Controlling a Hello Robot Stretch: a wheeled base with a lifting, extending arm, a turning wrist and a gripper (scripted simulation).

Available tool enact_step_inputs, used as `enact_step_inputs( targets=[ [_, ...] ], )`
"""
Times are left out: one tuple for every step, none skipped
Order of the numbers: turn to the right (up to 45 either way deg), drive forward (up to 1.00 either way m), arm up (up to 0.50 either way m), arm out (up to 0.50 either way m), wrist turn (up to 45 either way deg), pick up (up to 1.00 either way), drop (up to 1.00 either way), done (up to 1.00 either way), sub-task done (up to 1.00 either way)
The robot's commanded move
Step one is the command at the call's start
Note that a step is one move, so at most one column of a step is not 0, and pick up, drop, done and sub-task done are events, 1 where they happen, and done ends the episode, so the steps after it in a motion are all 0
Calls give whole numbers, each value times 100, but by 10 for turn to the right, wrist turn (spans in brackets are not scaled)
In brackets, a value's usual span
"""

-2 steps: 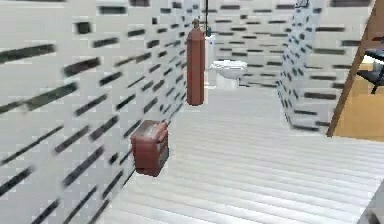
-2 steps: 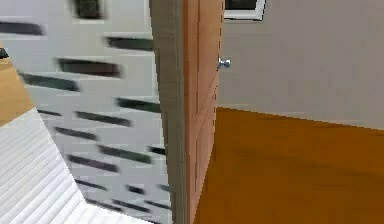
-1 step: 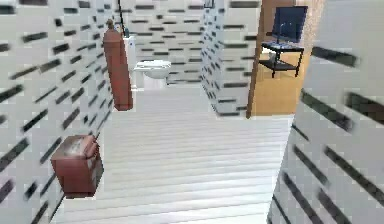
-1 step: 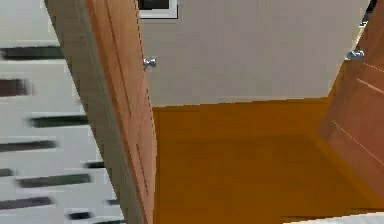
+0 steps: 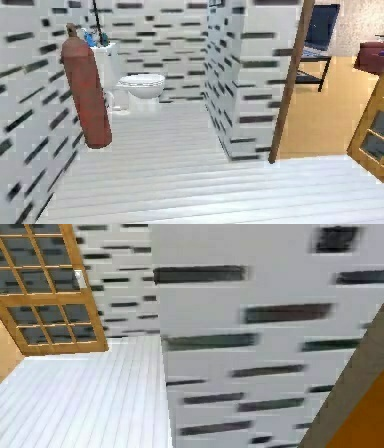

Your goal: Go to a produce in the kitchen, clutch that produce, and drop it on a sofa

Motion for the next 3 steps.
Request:
enact_step_inputs(
  targets=[
    [0, 35, 0, 0, 0, 0, 0, 0, 0],
    [270, 0, 0, 0, 0, 0, 0, 0, 0],
    [0, 50, 0, 0, 0, 0, 0, 0, 0]
  ],
)
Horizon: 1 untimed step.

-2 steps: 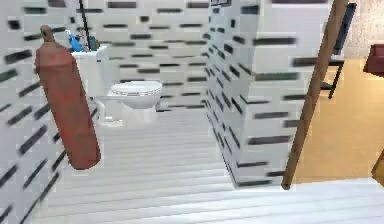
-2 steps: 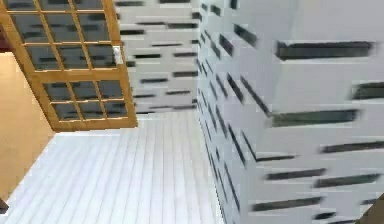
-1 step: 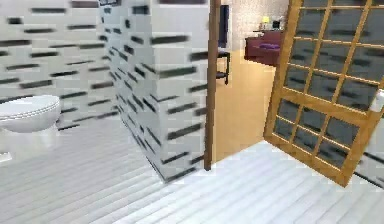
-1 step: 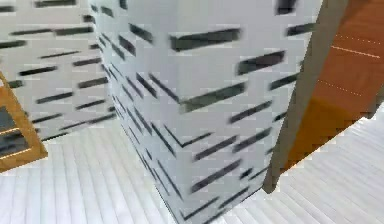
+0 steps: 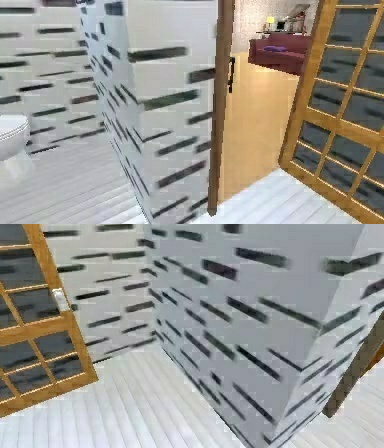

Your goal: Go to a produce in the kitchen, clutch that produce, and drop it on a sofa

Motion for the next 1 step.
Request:
enact_step_inputs(
  targets=[
    [450, 0, 0, 0, 0, 0, 0, 0, 0]
  ],
)
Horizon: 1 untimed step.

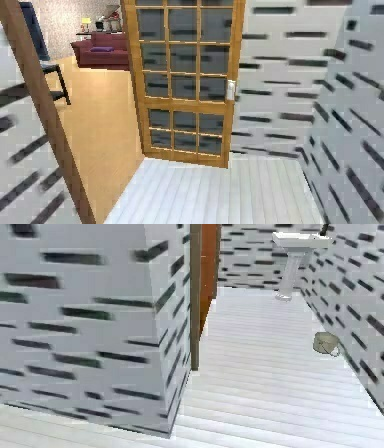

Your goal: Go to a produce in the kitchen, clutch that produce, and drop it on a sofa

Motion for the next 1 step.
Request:
enact_step_inputs(
  targets=[
    [90, 0, 0, 0, 0, 0, 0, 0, 0]
  ],
)
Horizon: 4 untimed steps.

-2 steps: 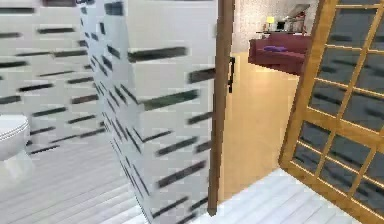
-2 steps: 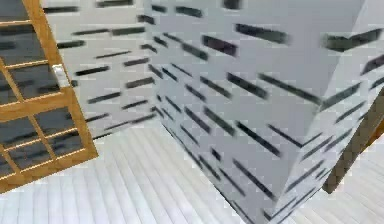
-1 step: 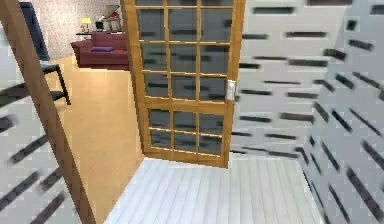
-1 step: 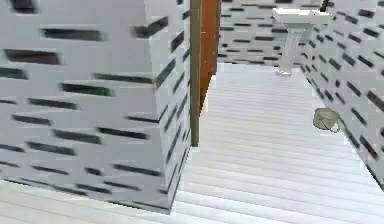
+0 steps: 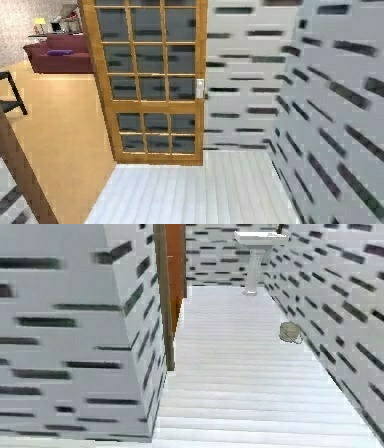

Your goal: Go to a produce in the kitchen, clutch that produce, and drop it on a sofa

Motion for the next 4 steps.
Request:
enact_step_inputs(
  targets=[
    [0, 90, 0, 0, 0, 0, 0, 0, 0],
    [-450, 0, 0, 0, 0, 0, 0, 0, 0],
    [-210, 0, 0, 0, 0, 0, 0, 0, 0],
    [-30, 0, 0, 0, 0, 0, 0, 0, 0]
  ],
)
